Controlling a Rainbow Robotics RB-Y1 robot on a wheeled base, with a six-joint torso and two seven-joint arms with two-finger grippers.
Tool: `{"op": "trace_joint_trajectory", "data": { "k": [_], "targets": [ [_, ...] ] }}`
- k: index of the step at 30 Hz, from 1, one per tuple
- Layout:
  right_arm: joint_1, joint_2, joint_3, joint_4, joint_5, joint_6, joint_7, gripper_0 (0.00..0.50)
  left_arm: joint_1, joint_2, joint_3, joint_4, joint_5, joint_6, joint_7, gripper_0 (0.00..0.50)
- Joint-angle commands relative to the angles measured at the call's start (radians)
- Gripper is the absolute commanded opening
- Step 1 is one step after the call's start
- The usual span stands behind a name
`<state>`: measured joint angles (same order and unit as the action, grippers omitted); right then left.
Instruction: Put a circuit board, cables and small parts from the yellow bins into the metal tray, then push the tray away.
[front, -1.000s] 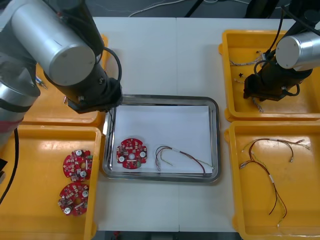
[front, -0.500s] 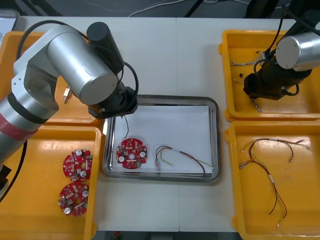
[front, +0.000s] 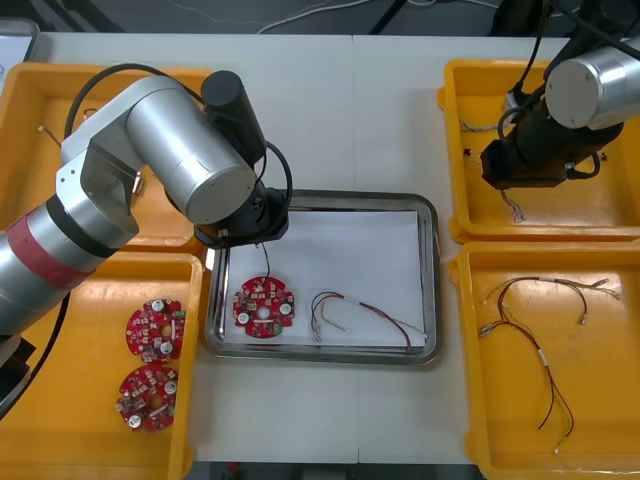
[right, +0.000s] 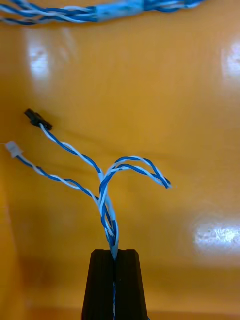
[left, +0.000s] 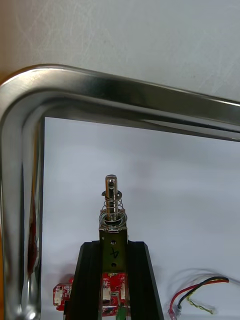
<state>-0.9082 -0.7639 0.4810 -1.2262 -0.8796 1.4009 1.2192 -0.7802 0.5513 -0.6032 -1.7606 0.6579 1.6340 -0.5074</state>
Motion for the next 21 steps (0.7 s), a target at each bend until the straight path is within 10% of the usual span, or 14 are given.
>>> {"op": "trace_joint_trajectory", "data": {
  "k": [1, 21],
  "targets": [
    [0.011, -0.057, -0.079, -0.104, 0.005, 0.081, 0.071, 0.000, -0.048, -0.028, -0.020, 0.021, -0.009, -0.019, -0.074, 0.000],
    [0.011, -0.120, -0.280, -0.285, -0.050, 0.331, 0.485, 0.000, -0.048, -0.059, -0.036, 0.099, -0.075, -0.077, -0.098, 0.000]
  ]
}}
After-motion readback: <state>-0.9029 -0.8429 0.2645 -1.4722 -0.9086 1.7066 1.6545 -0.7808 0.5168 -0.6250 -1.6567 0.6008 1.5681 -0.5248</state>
